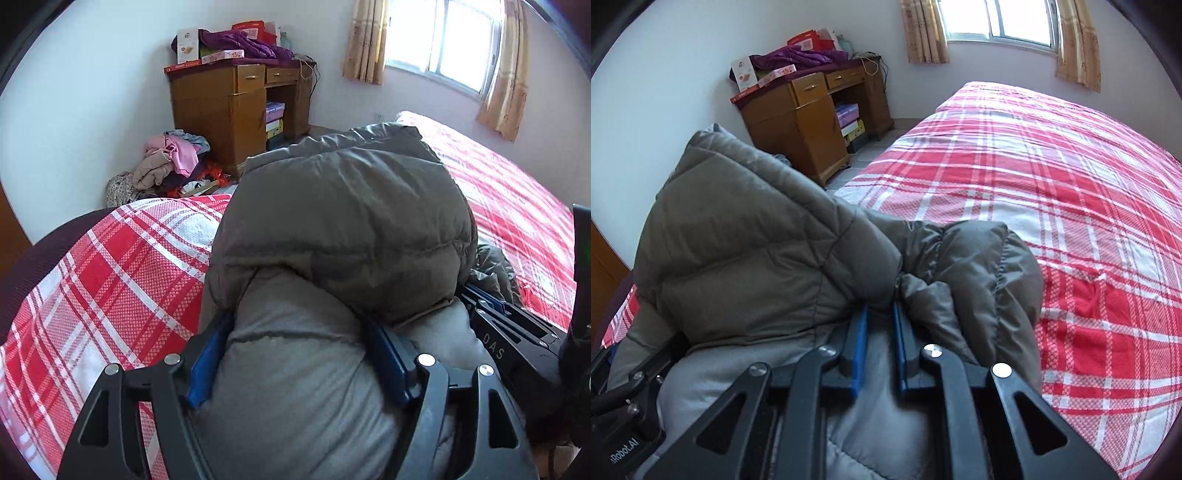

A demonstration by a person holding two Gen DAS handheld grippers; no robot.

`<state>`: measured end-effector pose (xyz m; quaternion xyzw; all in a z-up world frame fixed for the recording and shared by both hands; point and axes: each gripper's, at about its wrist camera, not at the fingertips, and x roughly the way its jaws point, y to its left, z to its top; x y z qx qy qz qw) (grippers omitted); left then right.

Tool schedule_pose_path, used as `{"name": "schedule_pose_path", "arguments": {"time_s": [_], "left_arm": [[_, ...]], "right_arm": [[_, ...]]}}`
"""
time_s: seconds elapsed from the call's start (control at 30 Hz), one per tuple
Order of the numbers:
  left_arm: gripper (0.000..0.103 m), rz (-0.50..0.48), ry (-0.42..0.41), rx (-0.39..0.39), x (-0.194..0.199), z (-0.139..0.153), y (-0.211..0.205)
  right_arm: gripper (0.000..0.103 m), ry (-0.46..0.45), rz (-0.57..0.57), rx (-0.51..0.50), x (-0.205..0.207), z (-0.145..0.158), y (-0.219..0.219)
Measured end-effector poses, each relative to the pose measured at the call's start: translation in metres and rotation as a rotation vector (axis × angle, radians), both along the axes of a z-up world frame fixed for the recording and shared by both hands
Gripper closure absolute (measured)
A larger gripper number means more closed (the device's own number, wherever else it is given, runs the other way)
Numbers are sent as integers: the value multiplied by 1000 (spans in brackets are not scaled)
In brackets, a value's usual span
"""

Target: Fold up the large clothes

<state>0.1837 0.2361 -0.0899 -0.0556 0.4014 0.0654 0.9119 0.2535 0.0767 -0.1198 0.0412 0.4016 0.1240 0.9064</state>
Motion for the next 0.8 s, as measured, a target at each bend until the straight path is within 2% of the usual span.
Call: {"name": "schedule_pose_path", "arguments": {"time_s": [0.07, 0.1, 0.17, 0.2, 0.23, 0.33, 0.4, 0.5, 0.57, 0.67, 0.8], "left_arm": [[29, -28, 53, 15, 7, 9, -1], [29, -40, 55, 16, 10, 18, 0], [29, -53, -30, 30, 14, 41, 3], [29, -46, -39, 57, 20, 46, 4], [29, -39, -1, 90, 33, 44, 5], [29, -23, 64, 68, 51, 22, 10], [29, -4, 56, 48, 53, 10, 12], [25, 16, 42, 67, 57, -3, 10], [22, 21, 64, 87, 63, -9, 7], [20, 32, 86, 126, 68, -11, 2], [20, 32, 90, 216, 61, -9, -7]], "right_arm": [[89, -2, 0, -8, 0, 0, 1], [89, -3, 0, -9, 0, 0, 1], [89, -6, 0, -13, 0, 0, 1], [89, -7, 1, -14, 0, 0, 2], [89, -8, 0, -13, -1, 0, 2], [89, -12, -2, -12, -1, 0, 2], [89, -12, -4, -8, -1, 0, 3], [89, -11, -5, 5, -1, 0, 1], [89, -9, -7, 9, -1, 0, 0], [89, -8, -13, -6, -1, 1, 1], [89, -8, 3, -74, -1, 4, 9]]}}
